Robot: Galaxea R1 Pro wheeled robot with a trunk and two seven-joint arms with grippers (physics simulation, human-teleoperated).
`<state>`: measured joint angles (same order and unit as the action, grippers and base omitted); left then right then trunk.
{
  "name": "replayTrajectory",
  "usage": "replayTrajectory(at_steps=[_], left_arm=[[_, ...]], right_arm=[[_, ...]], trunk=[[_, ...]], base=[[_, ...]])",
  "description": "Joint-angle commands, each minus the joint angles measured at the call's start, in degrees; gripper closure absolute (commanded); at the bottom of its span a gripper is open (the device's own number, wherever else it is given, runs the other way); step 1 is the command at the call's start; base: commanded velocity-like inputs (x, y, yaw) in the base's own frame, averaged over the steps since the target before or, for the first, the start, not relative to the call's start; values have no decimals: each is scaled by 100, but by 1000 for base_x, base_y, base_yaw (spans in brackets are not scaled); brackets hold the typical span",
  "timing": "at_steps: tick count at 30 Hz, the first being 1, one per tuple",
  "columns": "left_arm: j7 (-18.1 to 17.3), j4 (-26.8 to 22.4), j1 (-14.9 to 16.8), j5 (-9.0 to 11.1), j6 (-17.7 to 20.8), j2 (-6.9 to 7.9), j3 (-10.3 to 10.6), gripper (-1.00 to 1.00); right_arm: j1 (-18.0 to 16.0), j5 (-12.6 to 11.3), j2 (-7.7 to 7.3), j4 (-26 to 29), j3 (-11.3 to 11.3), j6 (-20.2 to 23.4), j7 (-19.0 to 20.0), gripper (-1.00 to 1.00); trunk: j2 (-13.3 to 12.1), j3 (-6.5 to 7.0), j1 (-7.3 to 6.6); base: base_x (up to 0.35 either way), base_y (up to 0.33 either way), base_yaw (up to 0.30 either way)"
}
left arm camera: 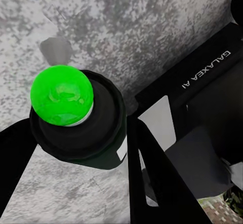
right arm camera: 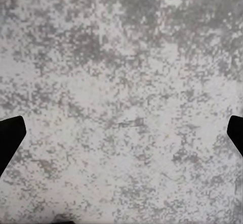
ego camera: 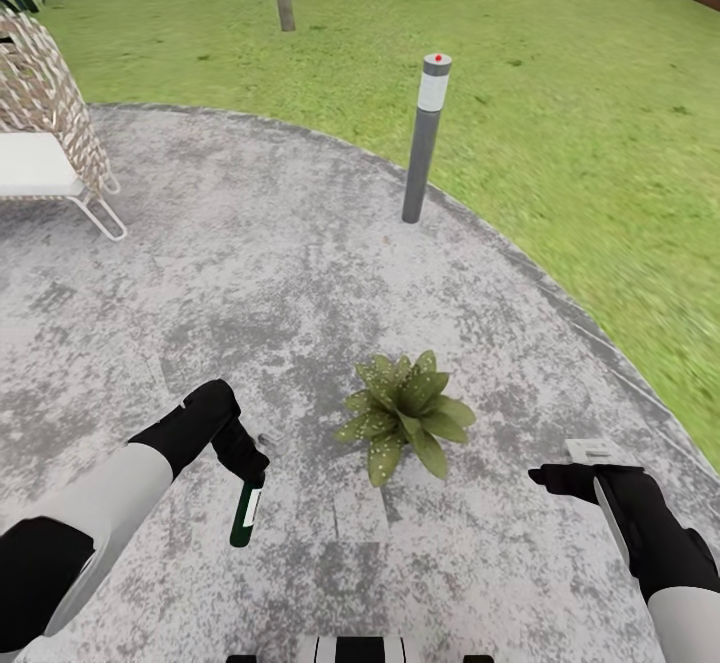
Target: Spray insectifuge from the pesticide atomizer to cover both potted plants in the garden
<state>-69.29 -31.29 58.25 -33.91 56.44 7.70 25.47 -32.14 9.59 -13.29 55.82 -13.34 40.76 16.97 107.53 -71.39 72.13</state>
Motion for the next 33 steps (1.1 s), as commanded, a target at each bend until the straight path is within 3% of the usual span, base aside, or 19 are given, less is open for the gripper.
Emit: replayTrajectory(at_steps=[1,11,21,33], left_arm=[[-58,-13,-23,-46,36,4,14,100],[-53,18,-183,-45,41,4,-301,100],[-58,42,-497,-45,34,4,-317,100],[-56,5,-545,-47,34,4,-307,100]], right_arm=[[-2,64,2,8,-10,23,52,-100],[-2,75,2,8,-19,22,52,-100],[-2,77,2,8,-2,20,52,-100],[-2,73,2,8,-9,21,52,-100]], trunk=[[2,-3,0],[2,59,0],[2,132,0],[2,168,0]], base=[[0,-2,29],[0,0,140],[0,0,155],[0,0,76]])
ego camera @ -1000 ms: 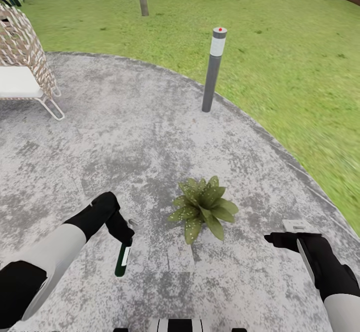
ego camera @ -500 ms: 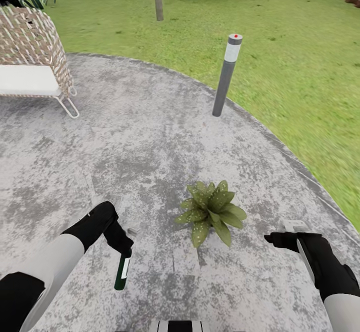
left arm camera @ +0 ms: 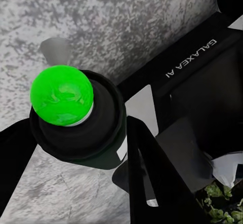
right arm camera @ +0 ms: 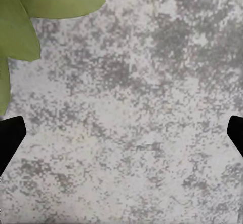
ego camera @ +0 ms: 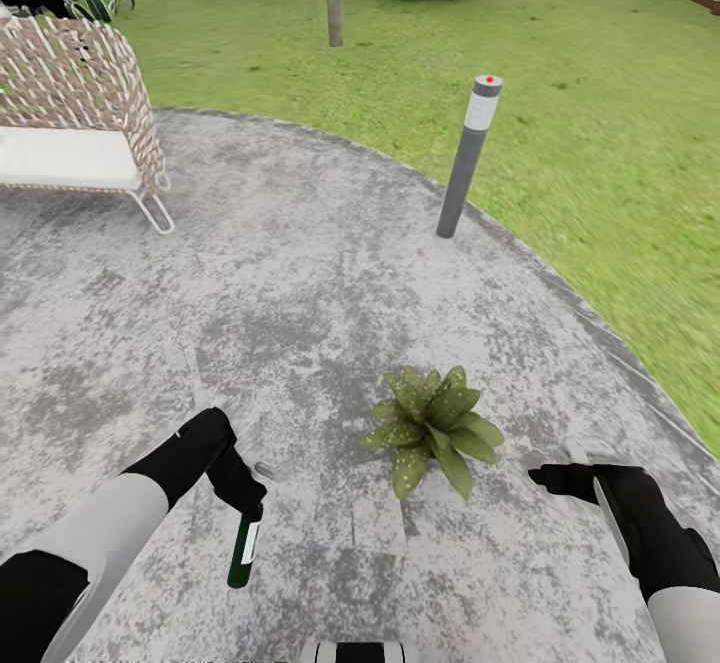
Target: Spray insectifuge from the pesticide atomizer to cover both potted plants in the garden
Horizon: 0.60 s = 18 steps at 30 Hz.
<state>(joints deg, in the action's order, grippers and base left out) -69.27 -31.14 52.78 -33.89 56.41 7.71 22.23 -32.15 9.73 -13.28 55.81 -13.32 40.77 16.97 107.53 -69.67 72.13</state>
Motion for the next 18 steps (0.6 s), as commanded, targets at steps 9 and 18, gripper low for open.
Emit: replayTrajectory(at_steps=[9,18], left_arm=[[-52,-20,3,-49,42,3,14,100],[-52,-23,3,-52,39,3,61,100]], right_arm=[[-1,60,1,9,-13,24,52,-100],[-1,53,1,9,-12,25,52,-100]], trunk=[[2,-4,0],[2,-4,0]], base=[[73,-125,201],[170,-289,10]])
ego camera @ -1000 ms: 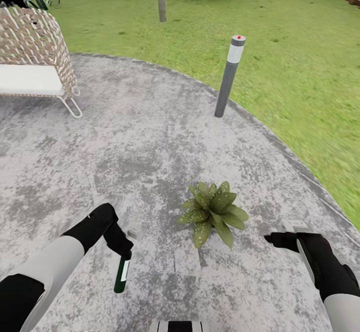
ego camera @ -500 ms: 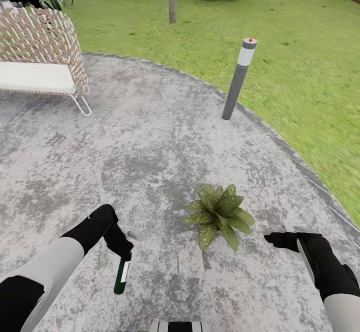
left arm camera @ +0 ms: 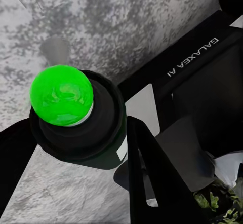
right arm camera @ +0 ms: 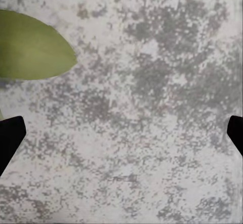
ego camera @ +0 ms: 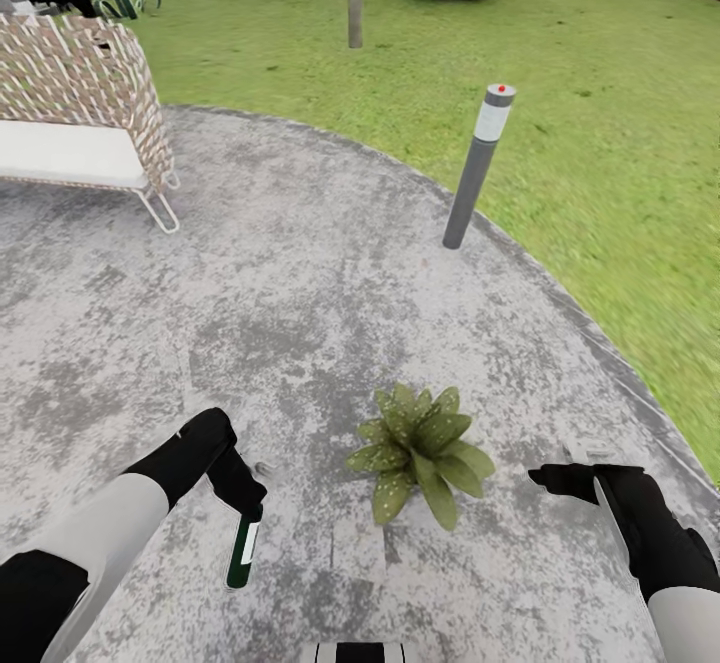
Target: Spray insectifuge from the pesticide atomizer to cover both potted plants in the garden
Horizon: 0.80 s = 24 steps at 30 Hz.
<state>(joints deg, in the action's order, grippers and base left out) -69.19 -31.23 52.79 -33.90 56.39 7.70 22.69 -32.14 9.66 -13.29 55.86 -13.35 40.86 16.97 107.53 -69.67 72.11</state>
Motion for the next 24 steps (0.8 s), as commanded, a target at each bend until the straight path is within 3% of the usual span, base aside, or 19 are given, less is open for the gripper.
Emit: replayTrajectory(at_steps=[1,15,24], left_arm=[[-60,-14,1,-53,43,2,17,100],[-60,-23,0,-55,42,-5,51,100],[-60,-23,-1,-55,39,-5,62,100]], right_arm=[[-3,62,2,4,-9,15,52,-100],[-3,56,2,4,-3,11,52,-100],[-3,69,2,4,0,13,52,-100]], trunk=[[2,-4,1],[2,-4,1],[2,-4,1]], base=[[138,-307,0],[19,-321,0],[0,-50,0]])
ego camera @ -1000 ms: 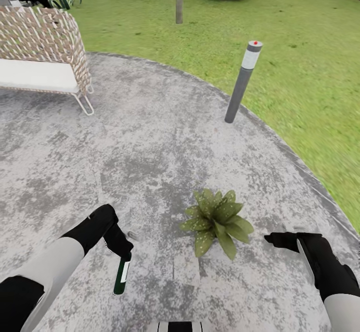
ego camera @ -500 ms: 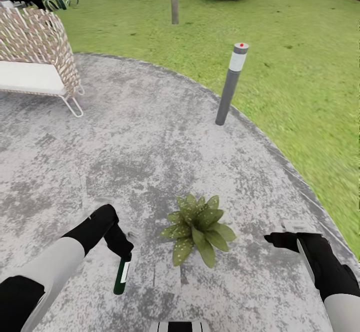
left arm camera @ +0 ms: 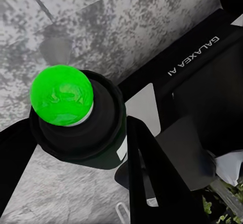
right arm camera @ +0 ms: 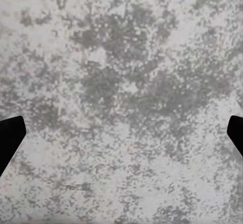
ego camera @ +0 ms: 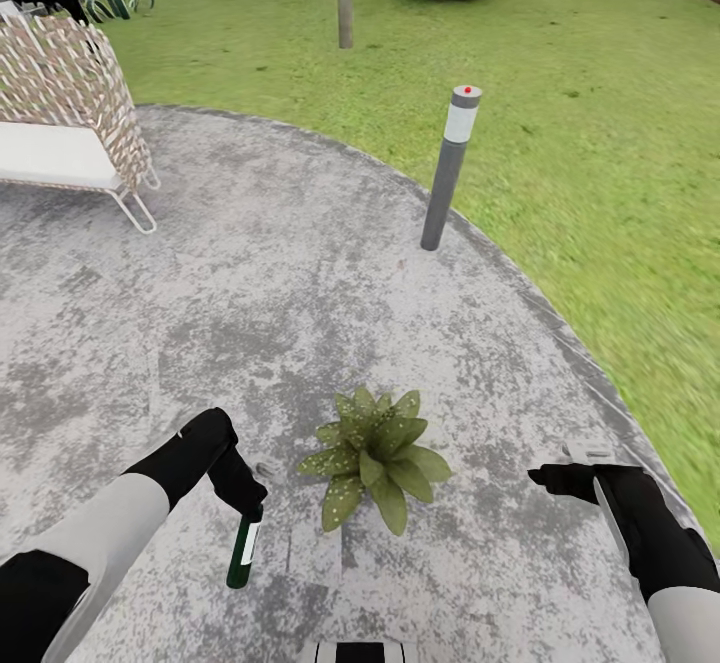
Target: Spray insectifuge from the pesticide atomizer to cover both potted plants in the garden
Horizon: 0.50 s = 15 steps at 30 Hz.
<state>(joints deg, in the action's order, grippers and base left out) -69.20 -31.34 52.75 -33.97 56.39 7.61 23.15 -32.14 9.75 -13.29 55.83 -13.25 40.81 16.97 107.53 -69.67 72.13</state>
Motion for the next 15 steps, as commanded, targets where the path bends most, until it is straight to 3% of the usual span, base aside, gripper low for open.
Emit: replayTrajectory(at_steps=[1,9,15], left_arm=[[-58,-12,4,-49,39,4,16,100],[-58,-12,1,-49,41,4,14,100],[-58,-12,1,-49,39,4,14,100]], right_arm=[[-3,62,2,7,-10,17,52,-100],[-3,68,2,7,-3,18,52,-100],[-3,71,2,7,-2,16,52,-100]], trunk=[[2,-4,0],[2,-4,0],[2,-4,0]], base=[[0,-193,0],[0,-278,0],[0,-87,121]])
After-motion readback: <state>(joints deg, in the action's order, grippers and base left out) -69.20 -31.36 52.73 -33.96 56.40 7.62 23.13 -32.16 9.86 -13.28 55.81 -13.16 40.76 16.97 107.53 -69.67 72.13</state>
